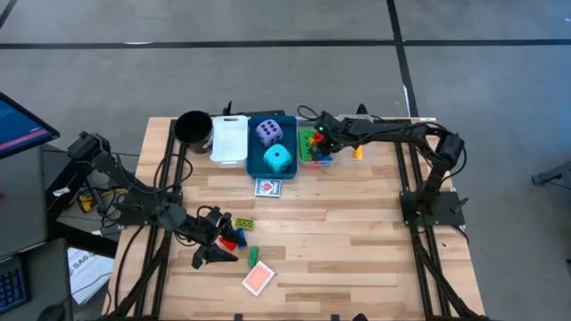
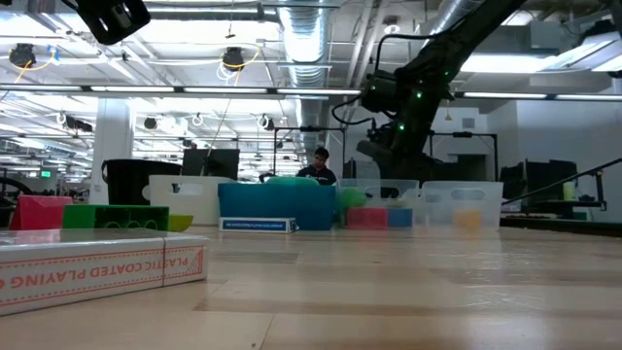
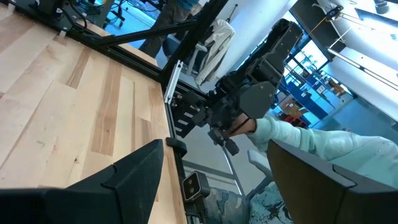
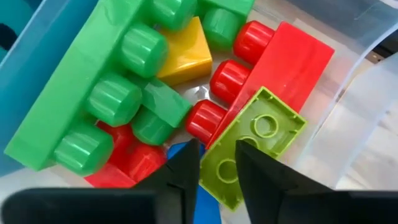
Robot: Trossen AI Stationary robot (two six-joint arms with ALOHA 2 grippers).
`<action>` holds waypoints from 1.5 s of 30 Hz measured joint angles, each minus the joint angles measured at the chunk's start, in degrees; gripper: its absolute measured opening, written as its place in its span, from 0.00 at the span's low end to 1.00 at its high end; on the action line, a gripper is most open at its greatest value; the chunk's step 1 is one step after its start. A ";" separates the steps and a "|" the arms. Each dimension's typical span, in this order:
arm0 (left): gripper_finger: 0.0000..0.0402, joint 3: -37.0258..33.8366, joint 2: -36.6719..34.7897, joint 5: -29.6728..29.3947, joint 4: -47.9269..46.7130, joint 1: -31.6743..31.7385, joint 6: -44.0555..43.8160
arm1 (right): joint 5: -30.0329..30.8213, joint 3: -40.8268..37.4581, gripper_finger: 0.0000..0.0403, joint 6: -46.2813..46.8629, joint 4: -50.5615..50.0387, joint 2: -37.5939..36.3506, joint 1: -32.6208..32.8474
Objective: Pick & Place Toys
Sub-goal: Put the light green 8 stud game piece into the right transparent bin
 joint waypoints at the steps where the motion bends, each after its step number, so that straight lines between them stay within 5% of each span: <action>1: 0.70 0.00 -0.01 0.00 0.02 0.00 0.00 | -0.08 0.00 0.22 0.02 -0.02 0.00 0.00; 11: 0.70 0.00 -0.01 0.00 0.01 0.00 0.01 | -0.52 -0.11 0.02 -0.42 -0.23 0.13 0.04; 28: 0.70 0.00 0.00 -0.01 0.02 0.00 0.02 | 2.74 -0.11 0.00 -2.06 -0.52 -8.54 1.60; 40: 0.70 0.00 -0.01 -0.02 0.00 0.02 0.02 | 10.61 -0.09 0.00 1.38 -18.95 -17.04 -3.28; 45: 0.70 0.00 -0.01 -0.02 0.00 0.02 0.02 | 10.39 -0.11 0.01 1.43 -17.76 -16.90 -3.10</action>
